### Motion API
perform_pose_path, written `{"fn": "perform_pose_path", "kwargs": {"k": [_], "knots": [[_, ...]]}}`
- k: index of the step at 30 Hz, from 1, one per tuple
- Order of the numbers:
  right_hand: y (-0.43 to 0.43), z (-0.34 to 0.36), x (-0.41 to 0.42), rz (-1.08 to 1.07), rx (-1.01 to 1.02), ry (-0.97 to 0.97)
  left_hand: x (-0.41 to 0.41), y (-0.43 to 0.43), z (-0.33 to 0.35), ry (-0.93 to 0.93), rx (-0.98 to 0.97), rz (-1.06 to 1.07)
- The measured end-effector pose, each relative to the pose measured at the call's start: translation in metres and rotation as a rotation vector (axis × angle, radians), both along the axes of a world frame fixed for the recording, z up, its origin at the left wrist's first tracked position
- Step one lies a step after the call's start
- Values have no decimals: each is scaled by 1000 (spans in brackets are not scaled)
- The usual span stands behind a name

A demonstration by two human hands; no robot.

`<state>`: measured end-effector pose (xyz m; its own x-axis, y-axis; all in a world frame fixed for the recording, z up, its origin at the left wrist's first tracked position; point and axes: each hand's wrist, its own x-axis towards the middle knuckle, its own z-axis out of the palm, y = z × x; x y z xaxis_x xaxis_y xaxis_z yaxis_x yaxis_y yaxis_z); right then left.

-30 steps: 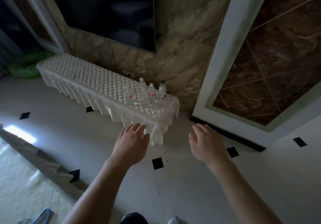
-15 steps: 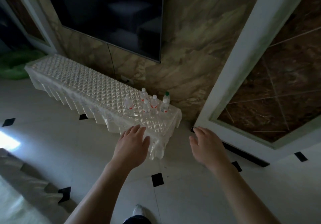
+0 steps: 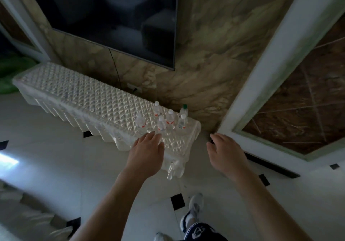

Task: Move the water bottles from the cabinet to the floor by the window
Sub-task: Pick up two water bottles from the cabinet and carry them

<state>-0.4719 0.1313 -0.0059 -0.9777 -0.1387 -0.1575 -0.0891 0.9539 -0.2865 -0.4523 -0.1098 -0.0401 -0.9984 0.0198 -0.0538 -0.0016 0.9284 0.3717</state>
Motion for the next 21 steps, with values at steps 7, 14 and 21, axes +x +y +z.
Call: {"fn": "perform_pose_path", "kwargs": {"k": [7, 14, 21], "knots": [[9, -20, -77, 2, -33, -17, -71, 9, -4, -20, -58, 17], [21, -38, -158, 63, -16, -32, -146, 21, -17, -59, -57, 92], [23, -61, -221, 133, -59, -45, -186, 18, -30, -86, -38, 171]]}}
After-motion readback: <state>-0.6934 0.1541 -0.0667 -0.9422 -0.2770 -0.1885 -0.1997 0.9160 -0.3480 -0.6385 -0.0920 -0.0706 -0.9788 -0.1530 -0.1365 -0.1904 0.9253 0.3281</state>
